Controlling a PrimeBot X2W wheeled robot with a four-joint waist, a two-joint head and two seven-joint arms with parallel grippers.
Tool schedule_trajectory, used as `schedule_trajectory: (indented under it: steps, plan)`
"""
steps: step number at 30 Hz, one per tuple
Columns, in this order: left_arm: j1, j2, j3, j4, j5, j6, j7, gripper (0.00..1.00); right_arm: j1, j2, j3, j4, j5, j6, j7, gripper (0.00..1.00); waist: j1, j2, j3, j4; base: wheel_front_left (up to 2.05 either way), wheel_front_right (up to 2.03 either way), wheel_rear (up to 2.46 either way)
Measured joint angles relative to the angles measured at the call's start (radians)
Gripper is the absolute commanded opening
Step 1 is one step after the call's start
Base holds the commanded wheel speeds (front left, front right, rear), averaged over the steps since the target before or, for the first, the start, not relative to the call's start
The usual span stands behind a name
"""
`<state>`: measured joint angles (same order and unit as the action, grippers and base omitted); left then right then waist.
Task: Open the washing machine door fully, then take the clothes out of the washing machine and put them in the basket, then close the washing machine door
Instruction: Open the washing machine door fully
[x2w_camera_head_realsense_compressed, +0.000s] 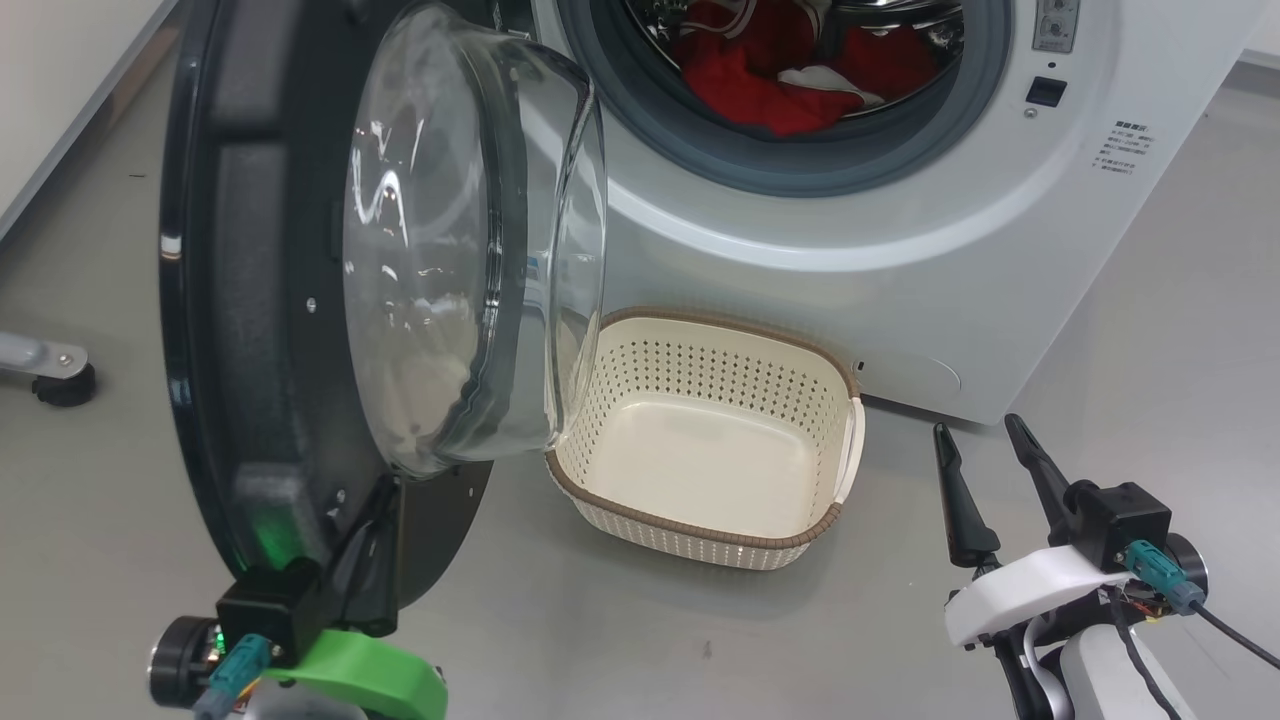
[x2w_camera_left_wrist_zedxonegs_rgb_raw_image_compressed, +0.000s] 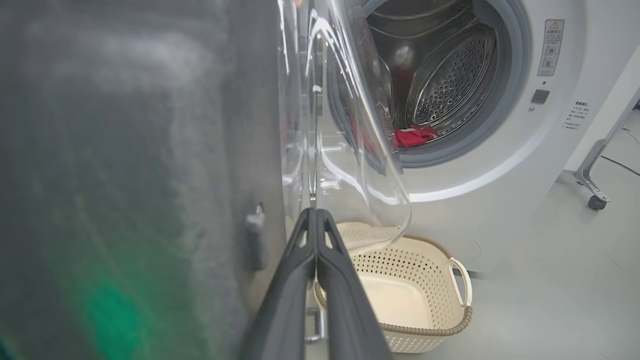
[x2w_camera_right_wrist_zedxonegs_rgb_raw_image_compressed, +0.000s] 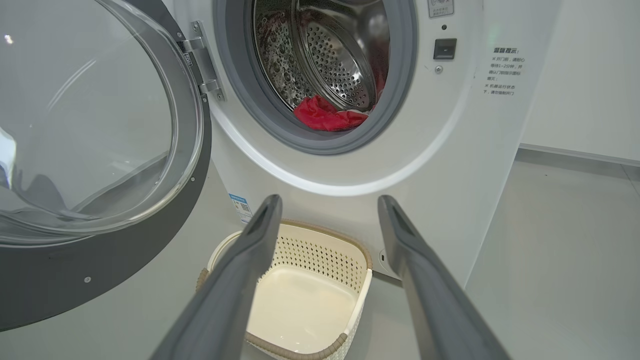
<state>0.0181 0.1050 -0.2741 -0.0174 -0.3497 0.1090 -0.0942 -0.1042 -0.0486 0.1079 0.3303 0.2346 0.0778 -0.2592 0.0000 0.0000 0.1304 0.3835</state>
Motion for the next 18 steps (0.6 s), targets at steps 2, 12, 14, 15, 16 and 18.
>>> schedule_trajectory:
  steps: [2, 12, 14, 15, 16, 18]
  plan:
    - [0.000, 0.001, 0.019, 0.006, -0.001, 0.000, -0.004, 0.00, 0.000, 0.000, 0.000, 0.000, 0.000, 0.000, 0.000, 1.00, 0.0000, 0.0000, 0.001, 0.000, 0.00, 0.00, 0.00]
    - [-0.012, 0.000, 0.107, 0.036, -0.038, 0.001, -0.031, 0.00, -0.010, 0.000, -0.010, -0.002, -0.017, 0.000, 0.000, 1.00, 0.0000, 0.0000, 0.013, -0.002, 0.00, 0.00, 0.00]
    - [-0.020, 0.001, 0.117, 0.046, -0.038, 0.001, -0.032, 0.00, -0.010, 0.000, -0.012, -0.002, -0.018, 0.000, 0.000, 1.00, 0.0000, 0.0000, 0.015, -0.001, 0.00, 0.00, 0.00]
    - [-0.025, 0.001, 0.123, 0.052, -0.039, 0.001, -0.032, 0.00, -0.010, 0.000, -0.013, -0.002, -0.018, 0.000, 0.000, 1.00, 0.0000, 0.0000, 0.016, 0.000, 0.00, 0.00, 0.00]
    - [-0.030, 0.001, 0.130, 0.058, -0.041, 0.001, -0.035, 0.00, -0.010, 0.000, -0.014, -0.002, -0.021, 0.000, 0.000, 1.00, 0.0000, 0.0000, 0.017, 0.001, 0.00, 0.00, 0.00]
    - [-0.038, 0.002, 0.147, 0.069, -0.046, 0.001, -0.041, 0.00, -0.010, 0.000, -0.014, -0.001, -0.030, 0.001, 0.000, 1.00, 0.0000, 0.0000, 0.018, 0.001, 0.00, 0.00, 0.00]
